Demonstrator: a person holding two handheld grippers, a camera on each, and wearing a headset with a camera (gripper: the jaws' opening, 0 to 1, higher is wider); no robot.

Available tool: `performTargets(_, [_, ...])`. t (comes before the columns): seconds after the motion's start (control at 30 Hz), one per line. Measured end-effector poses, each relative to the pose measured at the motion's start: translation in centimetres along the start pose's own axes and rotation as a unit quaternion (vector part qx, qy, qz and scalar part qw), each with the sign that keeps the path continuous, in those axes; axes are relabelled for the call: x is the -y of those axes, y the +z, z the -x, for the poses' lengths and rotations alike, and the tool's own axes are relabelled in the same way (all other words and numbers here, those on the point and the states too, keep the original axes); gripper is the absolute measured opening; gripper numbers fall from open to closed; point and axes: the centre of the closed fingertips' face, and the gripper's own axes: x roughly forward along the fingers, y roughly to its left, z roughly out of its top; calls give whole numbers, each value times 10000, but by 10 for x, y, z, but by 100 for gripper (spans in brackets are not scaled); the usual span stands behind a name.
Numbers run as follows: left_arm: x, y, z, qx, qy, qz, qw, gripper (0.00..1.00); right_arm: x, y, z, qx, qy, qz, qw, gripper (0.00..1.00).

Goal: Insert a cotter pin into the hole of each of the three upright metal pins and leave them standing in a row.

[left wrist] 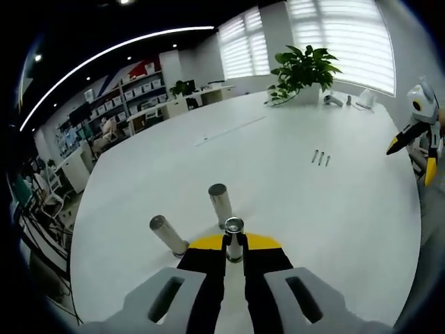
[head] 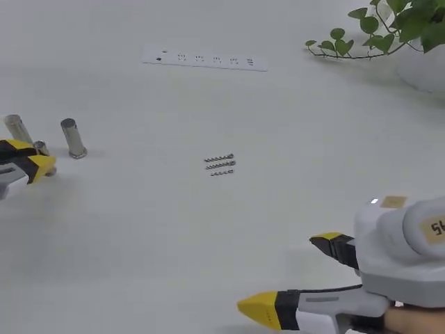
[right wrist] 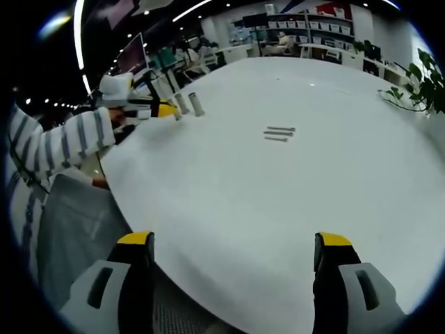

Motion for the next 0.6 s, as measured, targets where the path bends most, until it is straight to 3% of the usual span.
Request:
performTargets(0.17, [12, 11, 9, 191, -182, -3, 9997, 7, -2, 0, 1, 11, 19, 3, 10000, 97])
performTargets(0.23, [21, 17, 11, 294, -375, 70, 9988, 6, -2, 0, 1, 18, 27, 14, 10000, 97])
performTargets(0.6, [66, 25, 11, 312, -922, 200, 9950, 6, -3, 5, 1, 117, 39, 36, 9999, 97])
